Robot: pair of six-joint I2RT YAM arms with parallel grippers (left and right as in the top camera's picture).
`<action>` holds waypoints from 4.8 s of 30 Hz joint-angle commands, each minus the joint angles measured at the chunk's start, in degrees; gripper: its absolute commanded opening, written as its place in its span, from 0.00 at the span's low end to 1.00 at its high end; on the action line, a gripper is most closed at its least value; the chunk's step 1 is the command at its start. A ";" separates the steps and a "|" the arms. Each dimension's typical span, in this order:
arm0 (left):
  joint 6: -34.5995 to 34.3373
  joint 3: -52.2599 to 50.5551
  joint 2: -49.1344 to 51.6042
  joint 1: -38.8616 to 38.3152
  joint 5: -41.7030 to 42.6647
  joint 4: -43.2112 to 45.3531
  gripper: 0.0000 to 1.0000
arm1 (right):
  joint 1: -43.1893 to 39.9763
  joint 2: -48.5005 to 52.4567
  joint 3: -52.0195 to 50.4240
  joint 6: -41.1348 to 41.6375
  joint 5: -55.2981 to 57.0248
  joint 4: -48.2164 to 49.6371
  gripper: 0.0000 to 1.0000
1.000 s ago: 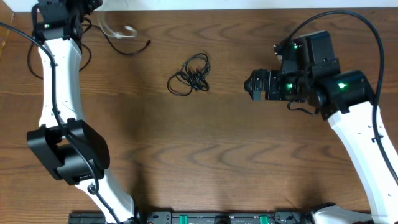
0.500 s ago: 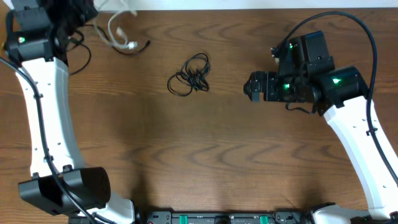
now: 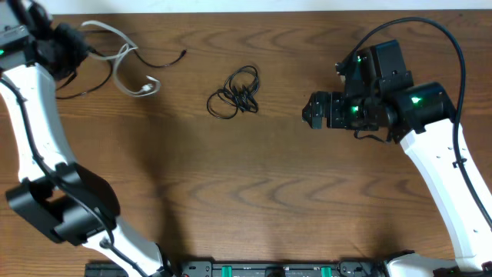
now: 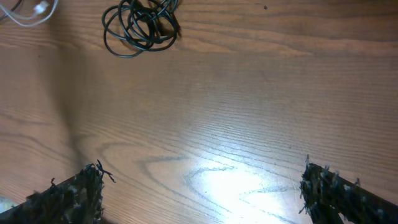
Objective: Untangle cables
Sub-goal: 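Lower the white cable at the left edge with the left gripper, then open the left gripper and lift it off the white cable, then move the left gripper to the small black coil and grasp it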
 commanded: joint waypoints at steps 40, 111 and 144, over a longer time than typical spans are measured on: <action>-0.09 -3.06 12.70 19.65 -19.06 -7.93 0.75 | -0.33 0.20 0.17 2.03 -0.17 2.29 0.99; 13.29 -3.21 12.72 18.34 -27.63 14.86 0.08 | -0.28 0.31 0.17 4.59 -0.15 2.73 0.99; 7.82 -4.83 -1.38 0.48 8.81 3.69 0.82 | -0.28 9.07 0.17 4.15 0.02 1.33 0.99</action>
